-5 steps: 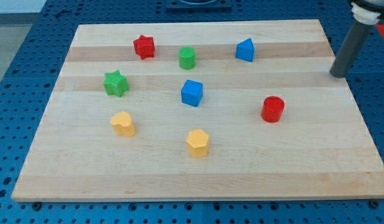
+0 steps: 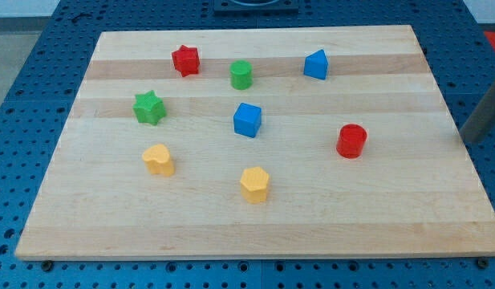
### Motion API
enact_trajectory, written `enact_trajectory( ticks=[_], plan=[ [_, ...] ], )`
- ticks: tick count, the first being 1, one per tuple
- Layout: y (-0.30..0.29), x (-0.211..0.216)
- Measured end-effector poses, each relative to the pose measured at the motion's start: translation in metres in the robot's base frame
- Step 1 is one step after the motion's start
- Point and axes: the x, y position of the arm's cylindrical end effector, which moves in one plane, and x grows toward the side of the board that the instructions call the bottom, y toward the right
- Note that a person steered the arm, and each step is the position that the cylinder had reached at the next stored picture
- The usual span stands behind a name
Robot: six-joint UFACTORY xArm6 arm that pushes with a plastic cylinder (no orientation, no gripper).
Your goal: Move your arm closer to the yellow hexagon
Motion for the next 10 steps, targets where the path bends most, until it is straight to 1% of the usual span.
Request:
enact_trajectory(
  ticks=[1,4,5,6,7,8,9,10],
  plan=[
    [-0.017,0.02],
    [-0.16,0.075],
    [-0.181,0.107],
    [-0.206,0.125],
    [-0.269,0.131],
    [-0.32,0.126],
    [-0.356,0.102],
    [-0.359,0.063]
  ],
)
